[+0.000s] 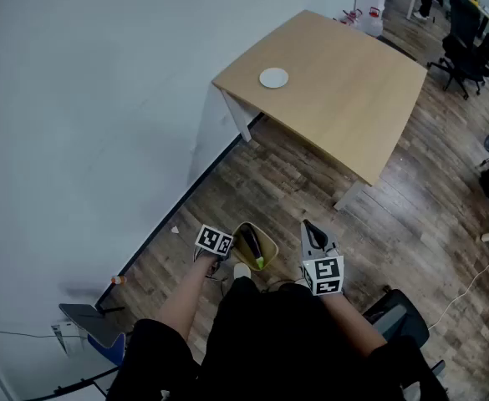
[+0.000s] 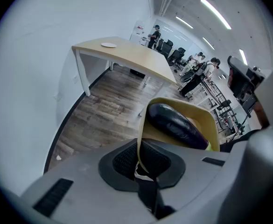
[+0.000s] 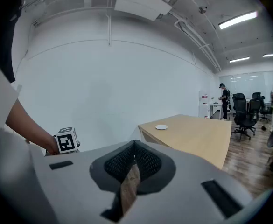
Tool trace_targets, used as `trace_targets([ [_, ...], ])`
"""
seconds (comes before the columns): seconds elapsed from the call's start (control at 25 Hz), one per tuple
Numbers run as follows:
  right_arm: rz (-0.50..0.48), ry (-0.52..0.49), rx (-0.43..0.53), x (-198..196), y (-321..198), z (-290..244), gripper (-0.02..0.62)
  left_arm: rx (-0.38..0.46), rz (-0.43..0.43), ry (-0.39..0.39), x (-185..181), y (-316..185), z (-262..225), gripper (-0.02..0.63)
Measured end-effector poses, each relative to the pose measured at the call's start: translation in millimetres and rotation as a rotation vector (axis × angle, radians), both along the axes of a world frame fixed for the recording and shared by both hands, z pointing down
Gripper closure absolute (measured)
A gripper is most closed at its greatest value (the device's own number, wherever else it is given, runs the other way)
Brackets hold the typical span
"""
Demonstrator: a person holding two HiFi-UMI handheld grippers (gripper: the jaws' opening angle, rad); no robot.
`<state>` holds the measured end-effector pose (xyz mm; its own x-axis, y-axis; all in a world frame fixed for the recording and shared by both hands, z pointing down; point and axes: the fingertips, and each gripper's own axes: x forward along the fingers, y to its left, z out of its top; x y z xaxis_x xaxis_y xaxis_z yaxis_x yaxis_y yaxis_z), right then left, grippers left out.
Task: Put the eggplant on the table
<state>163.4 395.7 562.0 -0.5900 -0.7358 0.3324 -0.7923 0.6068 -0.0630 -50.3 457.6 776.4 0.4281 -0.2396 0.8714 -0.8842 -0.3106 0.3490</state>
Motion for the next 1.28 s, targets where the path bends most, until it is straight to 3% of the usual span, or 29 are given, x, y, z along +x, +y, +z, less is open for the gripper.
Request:
trace_targets([
  [0.12, -0.001, 0.003, -0.006, 2, -6, 4, 0.535, -0.010, -0.019, -0.016, -2, -4, 2, 0.586],
  [0.28, 0.001, -0.037, -0.032, 12, -9, 10, 0.535, -0.016, -0.061, 0.019, 9, -8, 3, 0.586],
  [0.48, -0.010, -0.028, -0.017, 13, -18, 13, 0.535, 0.002, -0.034, 0.002, 25, -24, -3, 0.586],
  [0.72, 0.008, -0.027, -0.010, 9, -39, 13, 0.535, -0.027, -0.082, 0.026, 22, -48, 5, 0.586],
  [0.88, 0.058, -0.007, -0.017, 10, -67, 19, 0.535, -0.033, -0.103, 0.065, 19, -83, 10, 0.586],
  [1.28, 0.204, 0.003, -0.074, 14, -160, 28, 0.535, -0.022, -0.004, 0.045, 10, -195, 11, 0.586],
])
